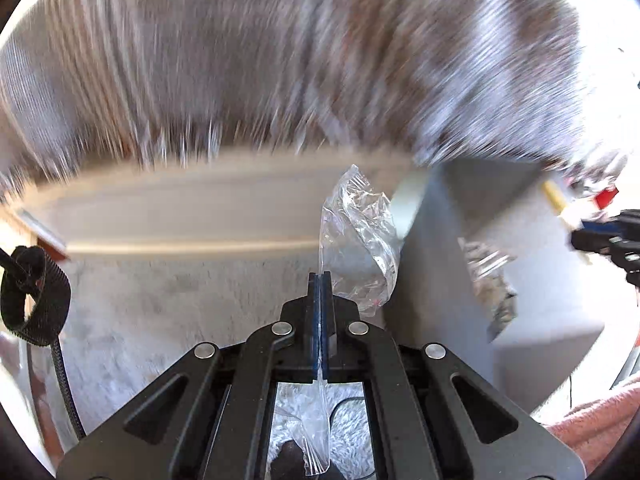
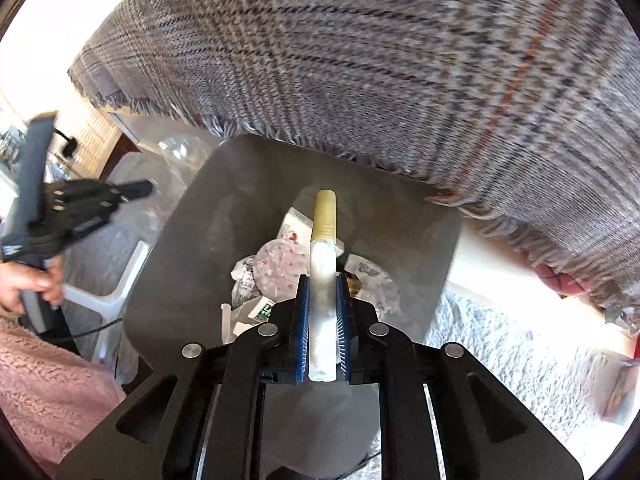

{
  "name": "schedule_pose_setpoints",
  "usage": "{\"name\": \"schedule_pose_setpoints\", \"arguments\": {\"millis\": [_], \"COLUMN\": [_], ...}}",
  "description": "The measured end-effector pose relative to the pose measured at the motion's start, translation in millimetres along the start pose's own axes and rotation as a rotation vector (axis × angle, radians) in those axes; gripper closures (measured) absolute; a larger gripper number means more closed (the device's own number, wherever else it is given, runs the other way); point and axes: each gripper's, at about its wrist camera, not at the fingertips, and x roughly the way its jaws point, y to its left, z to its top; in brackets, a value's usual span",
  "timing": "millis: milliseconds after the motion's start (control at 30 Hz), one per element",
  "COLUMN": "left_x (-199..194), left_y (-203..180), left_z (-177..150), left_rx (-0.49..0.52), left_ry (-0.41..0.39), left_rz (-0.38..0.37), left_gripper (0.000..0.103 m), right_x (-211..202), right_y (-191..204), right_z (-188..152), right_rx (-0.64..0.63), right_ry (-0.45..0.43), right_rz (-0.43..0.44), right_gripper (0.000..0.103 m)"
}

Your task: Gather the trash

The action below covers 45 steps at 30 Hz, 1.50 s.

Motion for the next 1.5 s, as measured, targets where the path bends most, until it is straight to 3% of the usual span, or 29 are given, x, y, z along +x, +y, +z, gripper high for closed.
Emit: {"name": "schedule_pose_setpoints", "arguments": {"millis": [233,433,600,800,967,1200,1267,1300,1333,1367,1500], "left_x": [-65.7,-103.2,-104.5,-105.2,-84.5,-41.4,-35.2,-32.6,-31.0,-30.3,-31.5], "left_y": [-37.1,-46.5,-80.3,-102.2,-108.8,-127.4,-127.2,-126.5,-126.4,-127.0,-128.3], "left_z": [11.5,12.6,10.5,9.3,7.1,5.2,6.7,7.3,7.3,7.2,7.0], "left_rx": [0.108,0.167,0.214,0.290,0.290,0.308,0.293,0.286,0.283,0.280,0.289], "left_ry": [-0.135,-0.196,-0.214,-0.194,-0.141,-0.015,0.006,0.012,0.013,0.011,0.000], "left_rz": [0.033,-0.006,-0.042,-0.067,-0.090,-0.124,-0.132,-0.129,-0.121,-0.118,-0.104], "left_gripper": [0.103,0.103,0.103,0.103,0.103,0.103,0.097,0.092,0.074,0.059,0.054], "right_x": [-19.0,-36.3,-45.9,-60.7,-59.6,-50.5,-48.6,-49.2,-50.2,-52.4,-59.0], "right_y": [-9.7,-14.5,-16.0,-21.6,-24.4,-33.7,-38.0,-41.1,-42.6,-44.0,-52.4], "right_z": [-2.5,-3.7,-3.6,-5.7,-4.5,-5.4,-8.0,-8.7,-8.3,-8.5,-9.4], "right_rx": [0.026,0.033,0.037,0.048,0.050,0.067,0.081,0.092,0.095,0.096,0.107], "right_ry": [-0.017,-0.045,-0.057,-0.067,-0.062,-0.035,-0.028,-0.033,-0.041,-0.051,-0.075], "right_rz": [-0.002,0.014,0.028,0.046,0.062,0.057,0.061,0.062,0.057,0.047,0.031], "right_gripper": [0.089,0.089,0.089,0.089,0.089,0.087,0.082,0.059,0.033,0.030,0.030]}}
